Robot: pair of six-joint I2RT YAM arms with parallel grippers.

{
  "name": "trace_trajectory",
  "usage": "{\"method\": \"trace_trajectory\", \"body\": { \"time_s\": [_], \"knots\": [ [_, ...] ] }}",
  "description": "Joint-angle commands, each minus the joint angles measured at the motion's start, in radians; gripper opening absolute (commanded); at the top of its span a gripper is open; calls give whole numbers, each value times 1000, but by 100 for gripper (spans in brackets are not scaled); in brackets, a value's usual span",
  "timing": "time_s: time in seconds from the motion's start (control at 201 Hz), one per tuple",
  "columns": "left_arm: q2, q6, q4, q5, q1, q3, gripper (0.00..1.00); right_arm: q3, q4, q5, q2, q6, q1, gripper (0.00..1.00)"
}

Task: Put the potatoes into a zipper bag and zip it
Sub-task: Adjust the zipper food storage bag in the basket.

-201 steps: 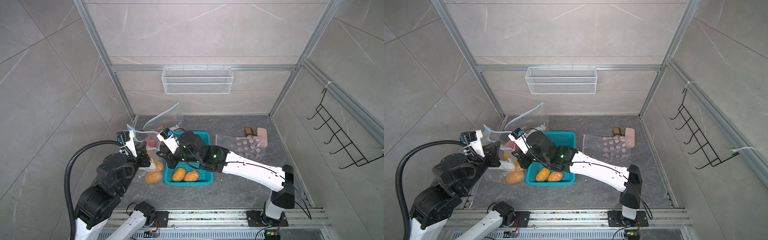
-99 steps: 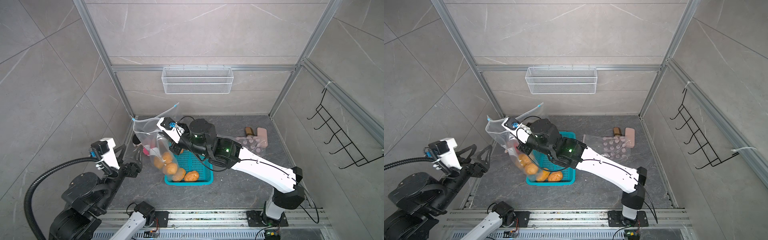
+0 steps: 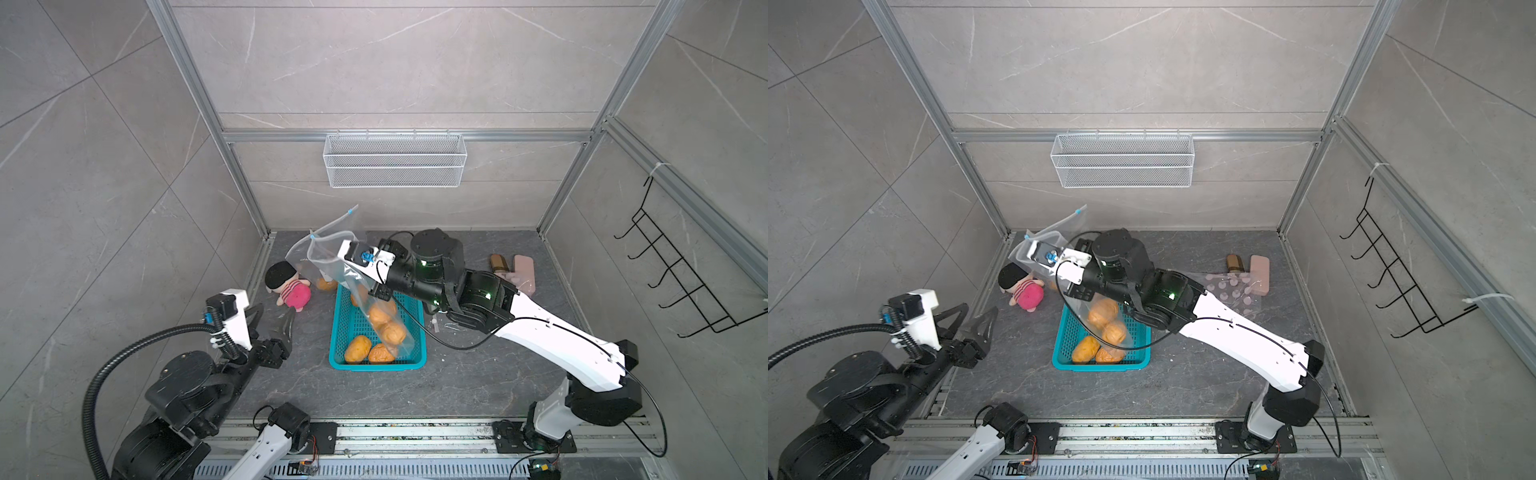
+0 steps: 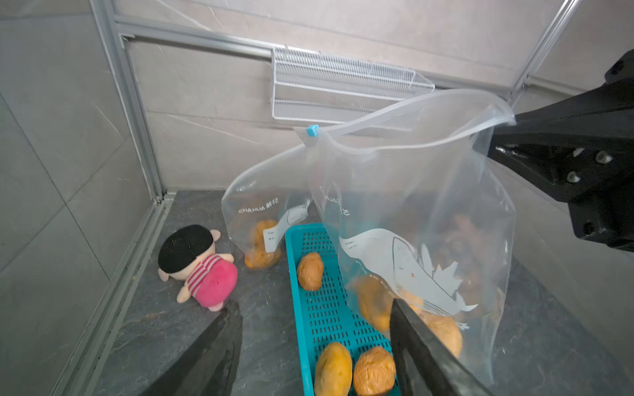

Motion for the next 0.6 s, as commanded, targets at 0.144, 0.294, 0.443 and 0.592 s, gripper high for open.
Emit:
{"method": "trace_trajectory", "body": {
  "time_s": [0.144, 0.294, 0.443, 0.592],
  "knots": [
    [0, 38, -37, 132, 2, -123, 71, -355, 13, -171, -200, -125, -58, 0],
    [-37, 145, -16, 188, 3, -186, 75, -444, -10, -192, -279, -130, -59, 0],
    [-62, 347, -53, 216, 3, -188, 78, -510, -5, -215, -370, -149, -70, 0],
    [-67, 529, -83, 192, 3, -173, 78, -521, -73, -253, -427, -205, -72, 0]
  ]
}}
